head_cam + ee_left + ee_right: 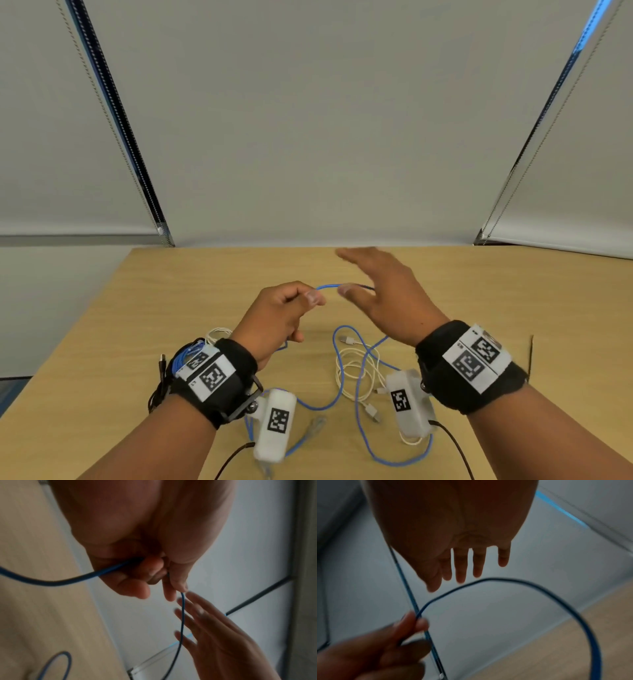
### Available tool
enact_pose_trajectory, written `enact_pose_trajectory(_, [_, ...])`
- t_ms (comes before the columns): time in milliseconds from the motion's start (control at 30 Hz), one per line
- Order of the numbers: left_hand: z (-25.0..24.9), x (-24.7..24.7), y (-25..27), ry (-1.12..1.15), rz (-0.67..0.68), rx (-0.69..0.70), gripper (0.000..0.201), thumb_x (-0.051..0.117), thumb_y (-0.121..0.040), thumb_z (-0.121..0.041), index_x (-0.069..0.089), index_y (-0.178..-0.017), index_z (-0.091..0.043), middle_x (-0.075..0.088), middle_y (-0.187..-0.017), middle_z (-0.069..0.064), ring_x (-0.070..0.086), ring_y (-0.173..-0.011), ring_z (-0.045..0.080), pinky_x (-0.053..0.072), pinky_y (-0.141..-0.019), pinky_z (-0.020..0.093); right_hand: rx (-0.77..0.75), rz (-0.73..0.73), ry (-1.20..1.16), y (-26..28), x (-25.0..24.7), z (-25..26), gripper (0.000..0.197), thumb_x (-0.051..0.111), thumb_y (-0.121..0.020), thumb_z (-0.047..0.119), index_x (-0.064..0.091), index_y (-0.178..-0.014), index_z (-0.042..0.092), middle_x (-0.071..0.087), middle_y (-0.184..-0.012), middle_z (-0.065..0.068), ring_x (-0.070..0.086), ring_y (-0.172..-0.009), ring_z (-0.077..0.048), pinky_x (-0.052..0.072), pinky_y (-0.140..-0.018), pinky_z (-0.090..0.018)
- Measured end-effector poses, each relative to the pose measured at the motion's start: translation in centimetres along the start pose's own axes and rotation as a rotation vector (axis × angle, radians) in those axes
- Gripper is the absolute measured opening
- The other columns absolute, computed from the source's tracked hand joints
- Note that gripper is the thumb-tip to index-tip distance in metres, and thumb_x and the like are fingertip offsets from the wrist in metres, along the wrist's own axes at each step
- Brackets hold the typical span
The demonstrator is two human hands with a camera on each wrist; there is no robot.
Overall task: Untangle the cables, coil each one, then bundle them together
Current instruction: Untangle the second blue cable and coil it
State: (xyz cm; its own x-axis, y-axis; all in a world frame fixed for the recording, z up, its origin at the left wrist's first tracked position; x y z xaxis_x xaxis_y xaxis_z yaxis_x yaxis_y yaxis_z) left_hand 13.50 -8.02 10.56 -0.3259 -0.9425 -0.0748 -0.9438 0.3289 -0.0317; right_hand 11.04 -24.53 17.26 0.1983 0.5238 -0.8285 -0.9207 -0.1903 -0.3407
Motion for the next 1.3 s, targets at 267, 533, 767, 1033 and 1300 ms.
enact_pose_trajectory(267, [1.7,-1.0,-1.2,-0.302,0.014,0.074,0.017,0.067,-0.093,-0.019,0.068,-0.076,-0.022,0.061,-0.058,-0.002,0.056,-0.050,0.009,0.043,-0.059,0.019,0.202,-0.126,-0.339,0.0,-0.9,-4.0,0.019,0.055,-0.101,0.030,0.069,-0.090,0.023,0.063,-0.074,0.011,0.056,-0.071,-0.010,0.052,-0.072,-0.040])
enact_pose_trajectory(533, [5.9,-4.2,-0.7,-0.209,-0.106,-0.091,0.024,0.059,-0.097,-0.019,0.073,-0.078,-0.023,0.057,-0.069,0.011,0.047,-0.047,0.012,0.056,-0.057,0.033,0.360,-0.241,-0.056,1.4,-4.2,-8.5,0.036,0.057,-0.100,0.021,0.061,-0.136,0.023,0.056,-0.129,-0.006,0.056,-0.122,-0.023,0.044,-0.104,-0.040])
enact_pose_trajectory(767, [0.5,0.0,-1.2,-0.264,0.004,0.113,0.016,0.066,-0.092,-0.036,0.076,-0.086,-0.025,0.058,-0.069,-0.004,0.049,-0.055,0.011,0.050,-0.050,0.029,-0.019,0.127,0.063,1.2,2.7,0.1,0.044,0.050,-0.102,0.042,0.049,-0.145,0.033,0.056,-0.143,0.011,0.044,-0.138,-0.010,0.016,-0.121,-0.047])
enact_pose_trajectory(1033, [0.8,-0.8,0.1,-0.038,0.113,-0.001,0.023,0.060,-0.098,-0.012,0.076,-0.082,-0.012,0.054,-0.059,0.000,0.049,-0.048,0.015,0.053,-0.062,0.037,0.124,-0.123,-0.228,0.8,0.3,-3.0,0.014,0.053,-0.102,0.022,0.063,-0.092,0.020,0.066,-0.091,0.005,0.065,-0.074,-0.014,0.051,-0.070,-0.029])
enact_pose_trajectory(1300, [0.2,-0.7,1.1,0.429,0.152,-0.034,0.021,0.059,-0.091,-0.027,0.073,-0.090,-0.011,0.049,-0.060,0.003,0.045,-0.046,0.015,0.056,-0.066,0.039,0.323,-0.156,-0.289,0.9,0.4,-6.5,0.018,0.055,-0.100,0.028,0.066,-0.086,0.030,0.066,-0.073,0.004,0.064,-0.060,-0.011,0.053,-0.059,-0.025])
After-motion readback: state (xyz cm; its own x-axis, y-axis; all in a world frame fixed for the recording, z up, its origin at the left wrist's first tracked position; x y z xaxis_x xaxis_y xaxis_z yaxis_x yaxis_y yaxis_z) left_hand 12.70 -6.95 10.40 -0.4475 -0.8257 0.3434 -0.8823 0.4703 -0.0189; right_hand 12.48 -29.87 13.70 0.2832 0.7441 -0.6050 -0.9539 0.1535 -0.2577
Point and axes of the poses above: each hand's wrist, its own y-axis away from the middle knuckle, its own x-axis out of the palm, z = x × y, the point moved 8 cm from there along -y, towards the middle knuckle
